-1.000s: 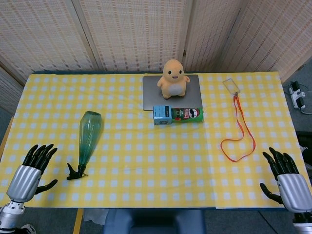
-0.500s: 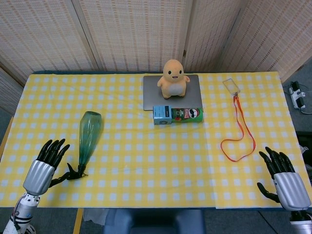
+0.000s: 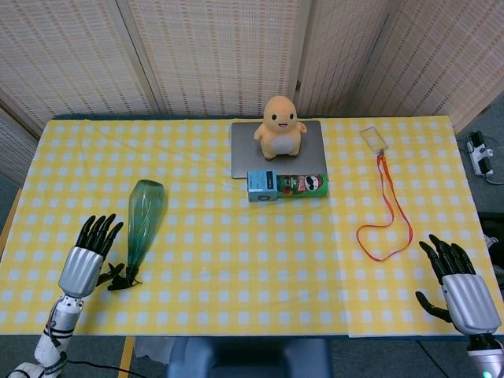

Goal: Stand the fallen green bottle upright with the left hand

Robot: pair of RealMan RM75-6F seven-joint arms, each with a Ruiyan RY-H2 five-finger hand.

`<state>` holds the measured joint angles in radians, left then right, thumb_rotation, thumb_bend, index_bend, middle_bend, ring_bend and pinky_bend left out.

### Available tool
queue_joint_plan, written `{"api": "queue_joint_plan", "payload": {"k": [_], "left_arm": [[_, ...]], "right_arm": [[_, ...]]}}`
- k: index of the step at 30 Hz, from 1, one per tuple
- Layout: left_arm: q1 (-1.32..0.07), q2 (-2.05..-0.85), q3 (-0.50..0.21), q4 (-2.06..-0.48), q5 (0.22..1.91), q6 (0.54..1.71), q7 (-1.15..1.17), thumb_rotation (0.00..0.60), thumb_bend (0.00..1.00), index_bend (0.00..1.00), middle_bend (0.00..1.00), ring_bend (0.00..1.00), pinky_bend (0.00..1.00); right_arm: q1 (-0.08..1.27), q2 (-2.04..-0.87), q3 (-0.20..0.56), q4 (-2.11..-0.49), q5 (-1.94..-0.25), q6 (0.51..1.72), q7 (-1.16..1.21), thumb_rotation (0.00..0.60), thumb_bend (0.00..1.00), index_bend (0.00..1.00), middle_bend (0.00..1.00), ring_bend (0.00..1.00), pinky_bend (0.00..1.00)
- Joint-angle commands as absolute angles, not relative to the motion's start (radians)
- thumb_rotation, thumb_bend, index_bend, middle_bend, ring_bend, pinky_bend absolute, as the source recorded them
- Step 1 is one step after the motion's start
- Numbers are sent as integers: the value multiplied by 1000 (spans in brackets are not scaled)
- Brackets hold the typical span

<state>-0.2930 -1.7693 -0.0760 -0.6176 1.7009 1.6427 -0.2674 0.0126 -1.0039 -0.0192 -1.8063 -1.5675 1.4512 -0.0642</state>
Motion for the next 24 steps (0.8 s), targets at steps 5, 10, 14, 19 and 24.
{"api": "queue_joint_plan", "payload": {"k": [5,10,14,19,24], "left_arm": [[-310,-1754,-79,-656,1633,1523,-221,600,94,30,23,36,16],[-316,-1707,-100,-781,1580,1464,-136,600,94,12,24,34,14],[-324,-1701,-118,-814,1541,1430,-95,600,96,10,24,35,8],[-332,-1704,-135,-827,1489,1376,-35,600,100,4,23,37,8],[-336,-1697,-148,-854,1444,1331,16,600,99,0,23,37,8]], "right_arm": [[24,-1000,-21,-1806,-1561,1428,-49,600,323,0,0,0,0],[26,-998,-23,-1805,-1563,1427,-44,600,322,0,0,0,0],[26,-995,-28,-1807,-1572,1427,-35,600,322,0,0,0,0],[26,-989,-34,-1809,-1583,1430,-23,600,323,0,0,0,0],[28,-987,-34,-1806,-1581,1427,-16,600,322,0,0,0,0]]}}
